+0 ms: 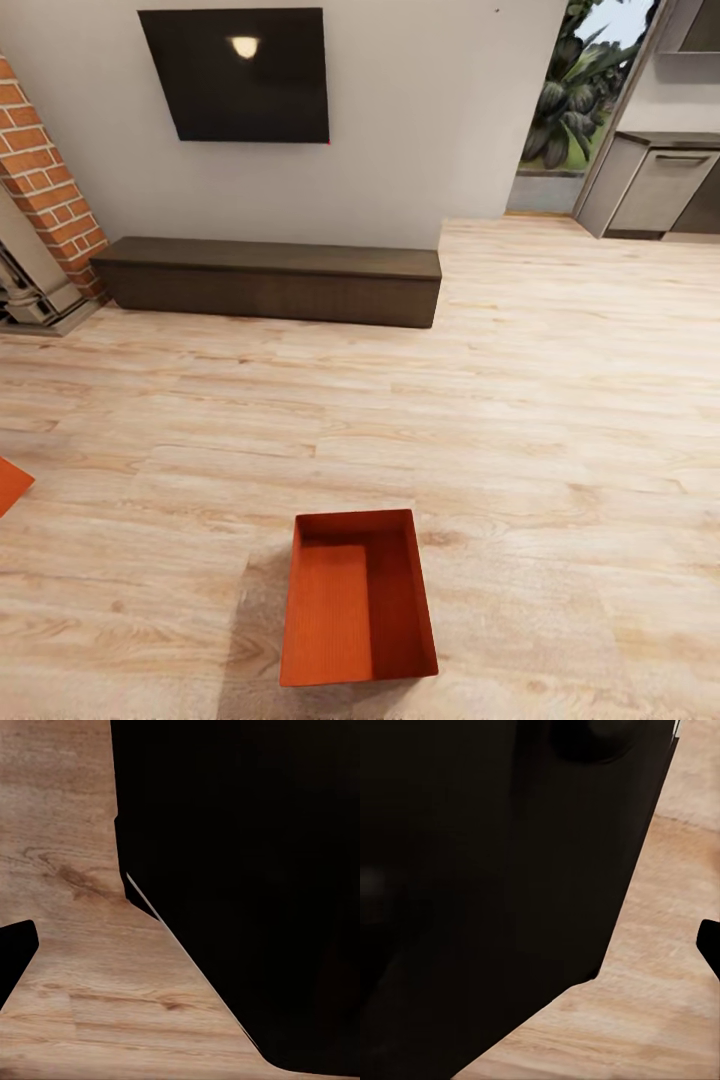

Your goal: Move the two storage containers from the living room to the garage. In the garage, place one container on the floor and stack the other container on top of it (either order is fine).

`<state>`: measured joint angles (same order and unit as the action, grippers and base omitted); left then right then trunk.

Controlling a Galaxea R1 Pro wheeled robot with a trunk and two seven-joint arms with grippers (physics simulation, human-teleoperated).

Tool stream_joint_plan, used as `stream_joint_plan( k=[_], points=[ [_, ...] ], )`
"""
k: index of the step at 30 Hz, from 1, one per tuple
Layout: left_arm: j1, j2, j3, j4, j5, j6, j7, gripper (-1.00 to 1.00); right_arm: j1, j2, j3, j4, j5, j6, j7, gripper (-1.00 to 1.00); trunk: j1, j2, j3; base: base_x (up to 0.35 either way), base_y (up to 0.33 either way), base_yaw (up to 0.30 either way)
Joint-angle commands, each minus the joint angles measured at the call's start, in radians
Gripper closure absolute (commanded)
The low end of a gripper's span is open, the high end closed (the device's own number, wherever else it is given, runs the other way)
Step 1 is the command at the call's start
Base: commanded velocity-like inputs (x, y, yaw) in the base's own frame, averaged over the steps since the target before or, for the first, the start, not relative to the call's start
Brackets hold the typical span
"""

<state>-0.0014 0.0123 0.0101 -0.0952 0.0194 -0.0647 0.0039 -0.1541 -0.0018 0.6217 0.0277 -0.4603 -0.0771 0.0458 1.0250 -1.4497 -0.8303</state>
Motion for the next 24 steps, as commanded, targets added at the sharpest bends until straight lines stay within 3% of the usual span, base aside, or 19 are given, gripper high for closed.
stream_joint_plan(
  k=[1,24],
  points=[
    [0.000,0.000,0.001,0.000,0.002,-0.003,0.000,-1.00,-0.001,0.001,0.008,0.003,-0.010,-0.005,0.005,-1.00,0.000,0.000,-0.001,0.000,0.000,0.000],
    [0.000,0.000,0.001,0.001,0.002,-0.003,0.001,-1.00,-0.001,0.000,0.009,0.003,-0.009,-0.007,0.008,-1.00,0.000,0.000,-0.021,0.000,0.000,0.062]
  ],
)
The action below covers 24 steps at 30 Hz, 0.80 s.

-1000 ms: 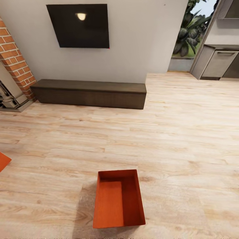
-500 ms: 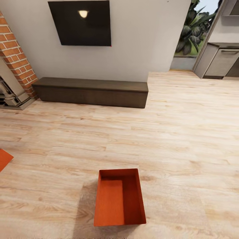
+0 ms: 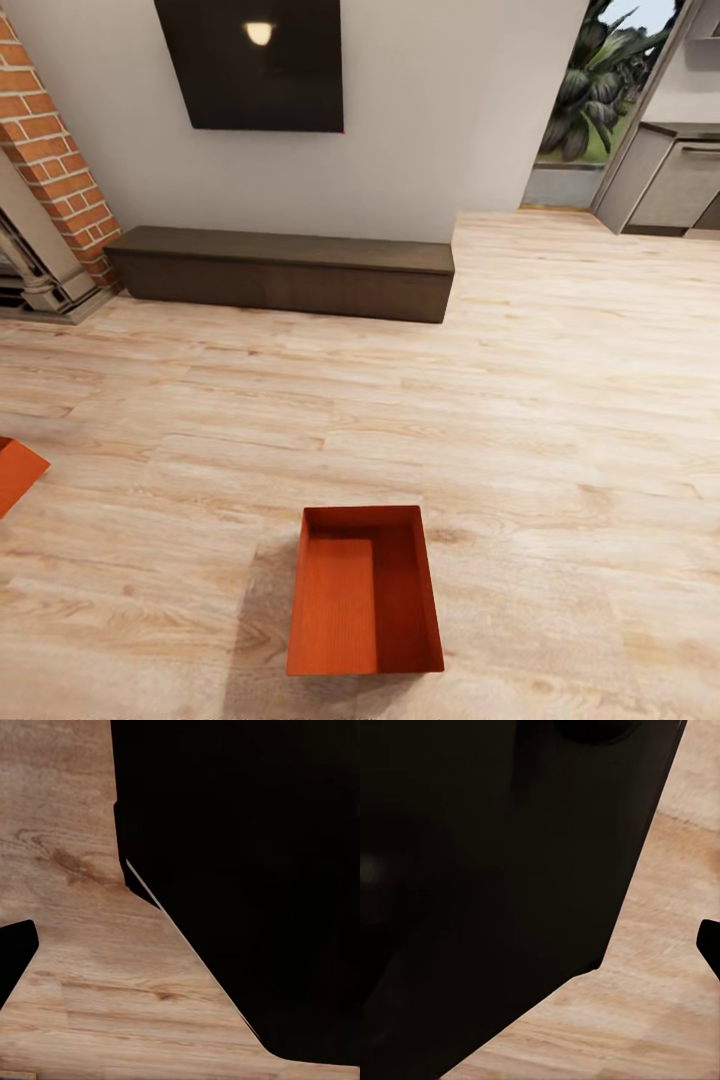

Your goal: Move the two storage containers from the living room to the garage. In the garage, place one container on the floor and stack the other container on top of it (either order is fine).

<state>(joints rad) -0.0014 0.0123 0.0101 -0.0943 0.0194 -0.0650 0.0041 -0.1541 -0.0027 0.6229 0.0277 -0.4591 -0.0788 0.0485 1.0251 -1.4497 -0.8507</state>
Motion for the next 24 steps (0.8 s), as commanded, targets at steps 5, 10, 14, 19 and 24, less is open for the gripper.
stream_joint_plan(
  k=[5,10,14,19,24],
  points=[
    [0.000,0.000,0.001,-0.001,0.002,-0.003,0.000,-1.00,-0.001,0.000,0.008,0.003,-0.010,-0.006,0.005,-1.00,0.000,0.000,-0.008,0.000,0.000,0.000],
    [0.000,0.000,0.001,-0.001,0.002,-0.003,0.000,-1.00,-0.001,0.000,0.008,0.003,-0.010,-0.006,0.005,-1.00,0.000,0.000,-0.016,0.000,0.000,0.000],
    [0.000,0.000,0.001,0.000,0.002,-0.003,0.000,-1.00,-0.001,0.000,0.008,0.003,-0.010,-0.006,0.005,-1.00,0.000,0.000,-0.022,0.000,0.000,0.000],
    [0.000,0.000,0.001,0.000,0.002,-0.003,0.000,-1.00,-0.001,0.000,0.008,0.003,-0.011,-0.006,0.005,-1.00,0.000,0.000,-0.030,0.000,0.000,0.000],
    [0.000,0.000,0.001,0.000,0.002,-0.003,0.000,-1.00,-0.001,0.000,0.008,0.003,-0.010,-0.006,0.005,-1.00,0.000,0.000,-0.038,0.000,0.000,0.000]
  ],
)
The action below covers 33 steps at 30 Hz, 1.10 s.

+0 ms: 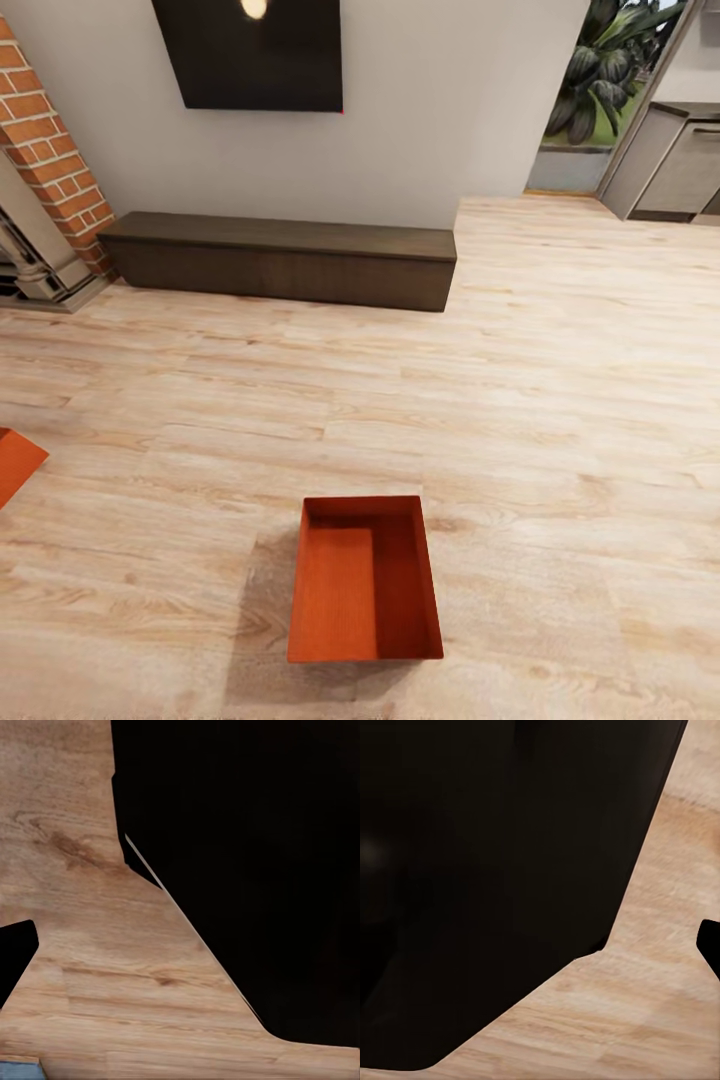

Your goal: Move the two storage containers from the living room to the garage. In the garage, place one container on the floor and stack the other container on top of it (either order is fine).

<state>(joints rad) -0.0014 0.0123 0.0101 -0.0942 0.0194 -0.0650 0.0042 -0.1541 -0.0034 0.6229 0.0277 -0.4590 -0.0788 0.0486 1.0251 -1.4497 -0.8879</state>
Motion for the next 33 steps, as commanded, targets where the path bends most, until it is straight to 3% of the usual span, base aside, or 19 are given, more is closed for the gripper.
stream_joint_plan(
  k=[1,33],
  points=[
    [0.000,0.000,0.001,0.000,0.002,-0.003,0.000,-1.00,-0.001,0.000,0.008,0.003,-0.010,-0.006,0.005,-1.00,0.000,0.000,-0.002,0.000,0.000,0.000],
    [0.000,0.000,0.001,0.000,0.002,-0.003,0.000,-1.00,-0.001,0.000,0.008,0.003,-0.010,-0.006,0.005,-1.00,0.000,0.000,-0.053,0.000,0.000,0.000]
  ],
)
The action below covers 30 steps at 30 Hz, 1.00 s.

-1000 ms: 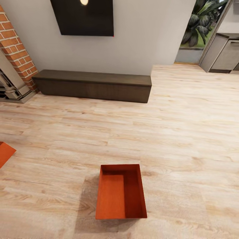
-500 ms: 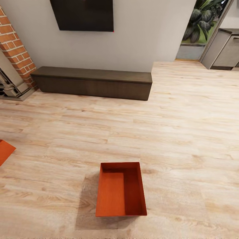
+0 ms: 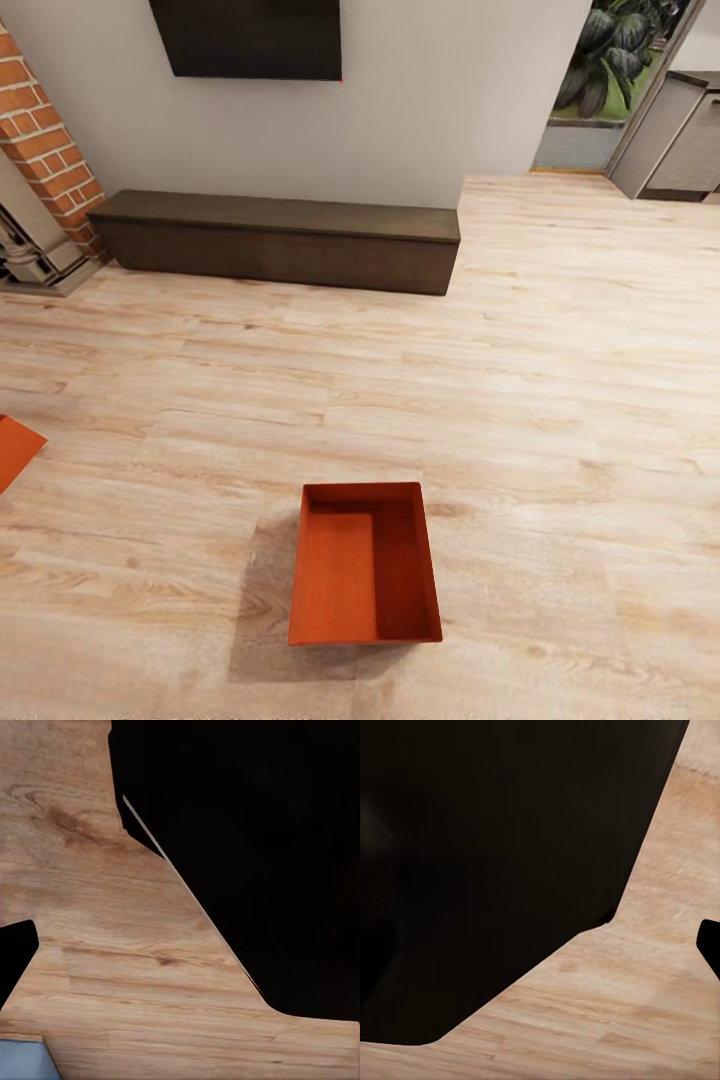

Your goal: Move the two storage containers from the living room to the garage. In the garage, place one container on the floor and stack the other container on top of it (either order is fine).

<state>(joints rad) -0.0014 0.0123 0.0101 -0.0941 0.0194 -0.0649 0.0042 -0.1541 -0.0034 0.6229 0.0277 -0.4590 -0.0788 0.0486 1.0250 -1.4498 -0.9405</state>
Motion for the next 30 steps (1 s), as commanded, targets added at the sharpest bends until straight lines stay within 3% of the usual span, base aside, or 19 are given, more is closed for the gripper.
stream_joint_plan(
  k=[1,19,30],
  points=[
    [0.000,0.000,0.001,0.000,0.002,-0.003,0.000,-1.00,-0.001,0.000,0.008,0.003,-0.010,-0.006,0.005,-1.00,0.000,0.000,-0.002,0.000,0.000,0.000],
    [0.000,0.000,0.001,0.001,0.002,-0.003,0.000,-1.00,-0.001,0.000,0.008,0.003,-0.010,-0.006,0.005,-1.00,0.000,0.000,-0.030,0.000,0.000,0.000],
    [0.000,0.000,0.001,0.000,0.002,-0.003,0.000,-1.00,-0.001,-0.001,0.006,0.003,-0.009,-0.007,0.005,-1.00,0.000,0.000,-0.034,0.000,0.000,0.000]
  ],
)
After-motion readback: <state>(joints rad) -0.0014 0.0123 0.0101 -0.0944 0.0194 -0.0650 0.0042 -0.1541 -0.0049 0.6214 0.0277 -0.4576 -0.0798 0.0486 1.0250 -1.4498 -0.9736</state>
